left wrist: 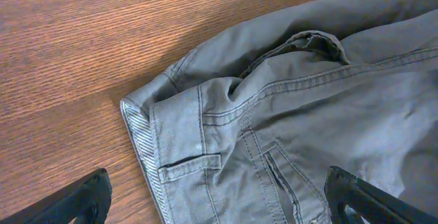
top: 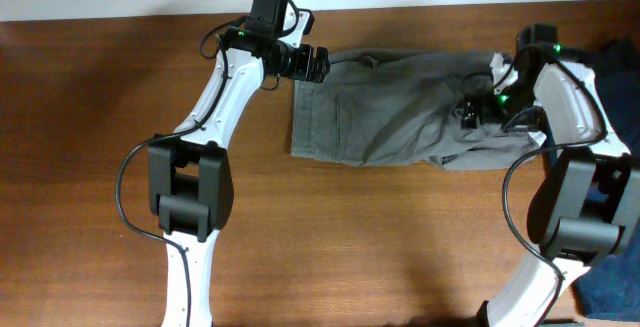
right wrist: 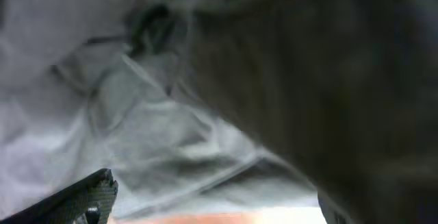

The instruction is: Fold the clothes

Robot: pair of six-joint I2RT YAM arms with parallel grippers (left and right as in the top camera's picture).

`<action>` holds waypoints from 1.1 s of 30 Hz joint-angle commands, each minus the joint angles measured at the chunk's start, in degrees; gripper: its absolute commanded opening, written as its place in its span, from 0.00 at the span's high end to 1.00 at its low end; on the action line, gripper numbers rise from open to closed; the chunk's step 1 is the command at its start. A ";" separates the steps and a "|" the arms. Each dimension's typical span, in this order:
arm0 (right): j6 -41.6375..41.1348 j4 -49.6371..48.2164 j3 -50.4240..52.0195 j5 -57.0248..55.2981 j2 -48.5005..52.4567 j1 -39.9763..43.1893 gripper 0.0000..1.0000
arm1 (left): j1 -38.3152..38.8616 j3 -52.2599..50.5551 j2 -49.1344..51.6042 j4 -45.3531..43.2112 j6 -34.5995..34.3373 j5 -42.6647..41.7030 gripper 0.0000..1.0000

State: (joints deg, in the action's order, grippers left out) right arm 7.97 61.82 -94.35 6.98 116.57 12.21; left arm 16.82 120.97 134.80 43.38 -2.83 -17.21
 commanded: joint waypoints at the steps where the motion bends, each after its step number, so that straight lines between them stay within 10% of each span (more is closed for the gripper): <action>1: -2.97 -2.99 3.56 7.87 0.59 0.63 0.01 | 0.02 0.46 0.63 -0.24 -0.52 -1.05 0.01; 24: -16.02 -10.14 11.69 7.43 1.25 3.28 0.02 | 0.02 0.46 0.63 -0.39 -0.52 -1.03 0.01; 33: -17.53 -14.16 11.74 7.45 1.25 3.30 0.43 | 0.02 0.46 0.63 -0.42 -0.52 -1.03 0.01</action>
State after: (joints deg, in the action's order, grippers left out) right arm -8.54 48.71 -83.11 13.82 116.97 15.25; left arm 16.86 120.97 134.80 43.09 -2.83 -17.41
